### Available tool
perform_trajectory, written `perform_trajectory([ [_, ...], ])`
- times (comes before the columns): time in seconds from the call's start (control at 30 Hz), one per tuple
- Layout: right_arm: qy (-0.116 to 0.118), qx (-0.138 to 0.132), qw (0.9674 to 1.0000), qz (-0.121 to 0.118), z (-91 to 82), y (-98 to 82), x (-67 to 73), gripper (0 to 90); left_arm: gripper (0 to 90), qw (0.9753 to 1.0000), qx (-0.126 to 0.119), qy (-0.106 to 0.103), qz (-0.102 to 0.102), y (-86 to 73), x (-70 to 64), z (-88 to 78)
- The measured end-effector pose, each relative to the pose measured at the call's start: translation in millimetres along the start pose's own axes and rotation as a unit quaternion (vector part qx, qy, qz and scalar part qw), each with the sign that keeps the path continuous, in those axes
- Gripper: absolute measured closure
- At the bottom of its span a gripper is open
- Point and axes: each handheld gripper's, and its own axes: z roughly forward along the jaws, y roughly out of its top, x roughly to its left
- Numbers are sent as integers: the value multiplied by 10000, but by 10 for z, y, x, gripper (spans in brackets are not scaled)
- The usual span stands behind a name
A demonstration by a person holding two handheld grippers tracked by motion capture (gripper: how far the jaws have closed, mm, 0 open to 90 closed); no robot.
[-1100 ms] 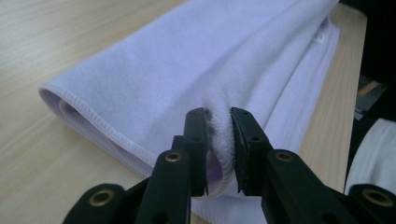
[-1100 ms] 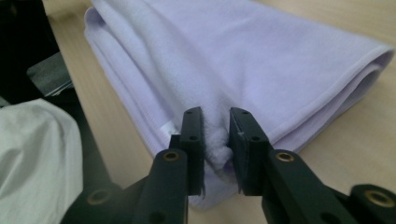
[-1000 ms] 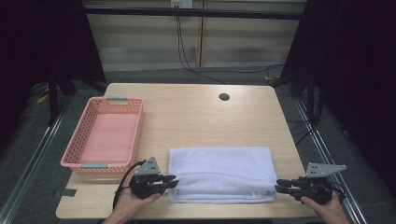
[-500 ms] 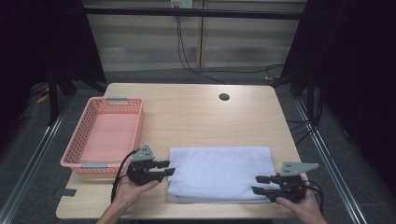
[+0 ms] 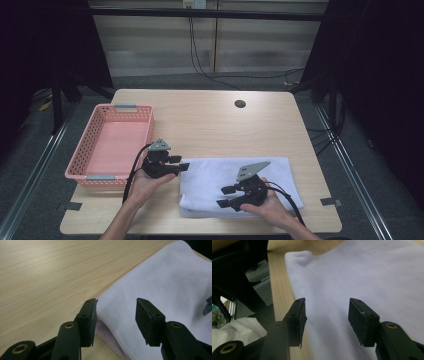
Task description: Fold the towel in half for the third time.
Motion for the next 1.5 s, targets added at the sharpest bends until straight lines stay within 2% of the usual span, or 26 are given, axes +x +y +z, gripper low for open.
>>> perform_trajectory([
  [0.07,151,1,9999,-10,87,59,33,478,512,9999,-61,40,-95,21,-2,16],
  [0.1,198,46,9998,-67,138,90,56,476,504,10000,-25,68,-63,31,-24,42],
  [0.13,240,93,9996,-103,188,118,79,468,504,9999,63,110,65,42,-66,83],
  [0.17,316,138,9994,-101,253,148,107,453,502,9999,98,80,105,52,-80,104],
  [0.27,481,171,9985,-174,401,214,179,444,495,9999,36,75,67,109,-82,159],
  [0.33,555,179,9980,-258,482,251,228,437,485,9999,61,71,-64,139,-35,202],
  [0.4,611,244,9973,-312,580,292,277,411,480,9997,81,222,-107,152,20,250],
  [0.47,632,243,9971,-340,666,321,307,395,473,9995,90,245,-189,149,59,291],
  [0.57,665,279,9967,-375,763,353,322,391,464,9992,149,274,-262,130,115,324],
  [0.6,668,308,9966,-376,791,355,325,391,463,9991,208,285,-230,121,125,334],
  [0.67,484,323,9971,-487,840,348,332,393,454,9988,245,317,-264,92,135,355],
  [0.8,392,327,9968,-622,905,293,337,399,440,9985,301,364,-287,51,166,367],
  [0.83,336,301,9962,-742,905,282,339,400,434,9982,264,388,-378,41,169,374],
  [0.93,135,212,9952,-944,911,233,386,437,408,9978,280,417,-442,27,200,375],
  [0.97,44,211,9943,-1047,913,223,405,440,401,9979,250,451,-405,20,207,370],
  [1.03,-140,212,9920,-1236,912,212,426,525,388,9978,248,485,-389,7,203,377],
  [1.1,-225,178,9915,-1267,907,203,426,553,375,9976,277,520,-368,-3,189,390],
  [1.17,-404,210,9883,-1454,918,195,475,558,367,9976,286,511,-373,-12,193,388],
  [1.23,-453,218,9879,-1467,918,189,491,559,359,9973,297,579,-348,-19,209,378],
  [1.3,-487,214,9875,-1481,917,193,488,601,351,9970,259,592,-419,-29,224,377],
  [1.33,-522,201,9877,-1460,916,194,483,627,347,9969,313,614,-381,-31,226,379],
  [1.47,-578,184,9876,-1450,913,200,470,683,341,9967,414,606,-359,-48,203,447],
  [1.5,-618,194,9878,-1418,910,204,469,719,358,9971,401,549,-348,-47,200,453],
])
